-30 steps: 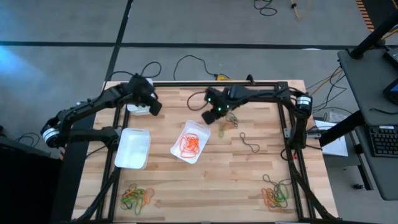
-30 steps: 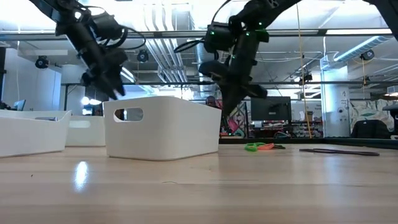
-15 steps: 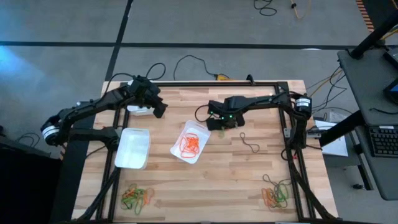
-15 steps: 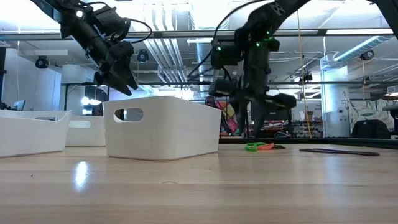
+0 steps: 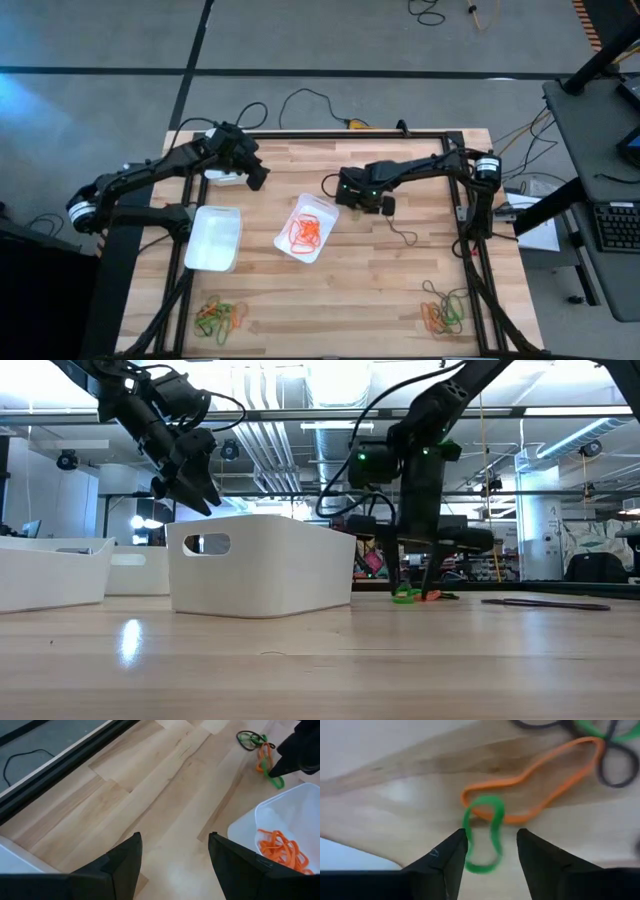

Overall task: Sort rubber bands into baskets
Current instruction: Put the green rubber band into the top white bin

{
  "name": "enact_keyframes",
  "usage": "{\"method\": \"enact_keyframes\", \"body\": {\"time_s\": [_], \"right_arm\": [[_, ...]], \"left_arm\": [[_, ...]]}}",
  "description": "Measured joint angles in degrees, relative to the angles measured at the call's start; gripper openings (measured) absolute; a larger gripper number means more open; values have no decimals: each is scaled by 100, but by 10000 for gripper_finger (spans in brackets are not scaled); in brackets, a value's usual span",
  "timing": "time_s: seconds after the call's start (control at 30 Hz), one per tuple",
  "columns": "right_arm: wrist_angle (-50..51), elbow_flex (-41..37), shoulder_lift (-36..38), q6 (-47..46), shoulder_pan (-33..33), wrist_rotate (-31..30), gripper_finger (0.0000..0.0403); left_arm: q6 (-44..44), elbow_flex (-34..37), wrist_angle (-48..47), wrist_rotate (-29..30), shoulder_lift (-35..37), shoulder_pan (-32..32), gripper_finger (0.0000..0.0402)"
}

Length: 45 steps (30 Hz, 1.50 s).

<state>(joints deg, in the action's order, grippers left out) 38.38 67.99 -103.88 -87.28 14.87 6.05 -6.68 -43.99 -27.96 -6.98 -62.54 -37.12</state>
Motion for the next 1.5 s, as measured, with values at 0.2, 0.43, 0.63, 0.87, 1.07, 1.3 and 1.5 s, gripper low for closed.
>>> {"method": "enact_keyframes", "body": {"time_s": [0.2, 0.43, 0.63, 0.87, 1.07, 1.3, 1.5], "right_arm": [[-470, -192, 11, -319, 4, 25, 155], [-997, -391, 31, -215, 17, -11, 138], [-1103, -515, 31, 9, 13, -46, 58], [-709, -17, 28, 773, 97, -101, 13], [-812, 929, -59, 1924, 539, -103, 12], [-1220, 2086, -973, 3557, 1034, 21, 12], [-1152, 3233, -2109, 3754, 998, 429, 12]], "left_arm": [[-5, 0, 0, 0, 0, 13, 212], [-36, 2, 6, -2, 0, 90, 212], [-136, 2, 17, 0, 0, 175, 212], [-306, 4, 112, 2, 43, 418, 212], [-147, 5, 696, -233, 44, 714, 212], [118, 31, 1875, -862, -149, 605, 212], [170, 52, 2001, -855, -908, 399, 212]]}}
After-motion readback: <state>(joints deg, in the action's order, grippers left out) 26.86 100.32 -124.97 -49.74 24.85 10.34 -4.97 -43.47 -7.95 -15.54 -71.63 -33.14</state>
